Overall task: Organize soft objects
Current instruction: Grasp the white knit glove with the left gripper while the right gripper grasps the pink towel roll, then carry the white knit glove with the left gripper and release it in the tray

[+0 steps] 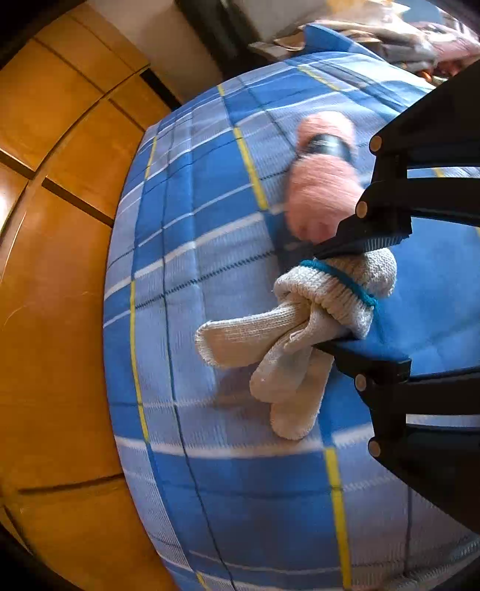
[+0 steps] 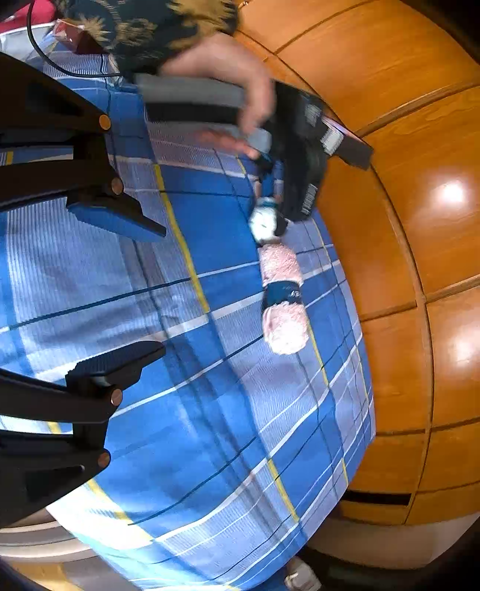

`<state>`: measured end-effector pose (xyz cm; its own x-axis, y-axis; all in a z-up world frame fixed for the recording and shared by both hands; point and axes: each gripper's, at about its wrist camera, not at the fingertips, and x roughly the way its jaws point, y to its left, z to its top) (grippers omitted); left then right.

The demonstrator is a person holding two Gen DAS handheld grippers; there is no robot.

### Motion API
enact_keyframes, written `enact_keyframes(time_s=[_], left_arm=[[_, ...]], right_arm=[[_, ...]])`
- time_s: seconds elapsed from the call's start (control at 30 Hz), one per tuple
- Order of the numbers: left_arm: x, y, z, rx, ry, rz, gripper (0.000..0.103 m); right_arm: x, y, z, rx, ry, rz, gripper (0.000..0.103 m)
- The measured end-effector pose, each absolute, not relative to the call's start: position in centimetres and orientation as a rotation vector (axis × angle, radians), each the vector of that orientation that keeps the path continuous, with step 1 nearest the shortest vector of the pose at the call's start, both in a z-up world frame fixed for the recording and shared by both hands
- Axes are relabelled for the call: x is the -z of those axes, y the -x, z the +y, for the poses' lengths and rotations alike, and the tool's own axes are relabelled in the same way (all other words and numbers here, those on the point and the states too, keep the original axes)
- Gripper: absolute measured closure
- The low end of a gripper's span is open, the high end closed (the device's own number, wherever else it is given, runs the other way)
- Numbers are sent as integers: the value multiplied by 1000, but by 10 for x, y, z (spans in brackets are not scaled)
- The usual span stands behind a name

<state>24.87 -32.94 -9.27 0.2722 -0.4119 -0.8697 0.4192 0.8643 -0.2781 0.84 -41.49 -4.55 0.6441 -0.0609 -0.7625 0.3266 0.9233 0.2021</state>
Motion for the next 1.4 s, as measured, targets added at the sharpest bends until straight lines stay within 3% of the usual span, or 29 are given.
enact_keyframes(time_s=[0.27,0.57,0.67,0.73,0.8,1.17,1.4], left_arm=[[99,-212,-286,575,-58,1135,62],[104,-199,-284,589,-122,1099,61],[107,-201,-282,584,-101,1103,60],[108,-201,-282,581,-91,1104,59],[109,-201,-281,579,-86,1100,58],[99,-203,-277,574,-94,1112,63],[26,-232,-247,515,-44,978,63]], right_arm=[[31,-98,-424,101,203,913,46],[76,-202,-421,-11,563,1141,43],[89,-217,-424,-37,543,1188,45],[90,-220,-425,-35,502,1182,59],[87,-218,-425,4,463,1181,63],[71,-144,-404,61,-2,1239,62],[83,-132,-412,110,-135,1159,61]])
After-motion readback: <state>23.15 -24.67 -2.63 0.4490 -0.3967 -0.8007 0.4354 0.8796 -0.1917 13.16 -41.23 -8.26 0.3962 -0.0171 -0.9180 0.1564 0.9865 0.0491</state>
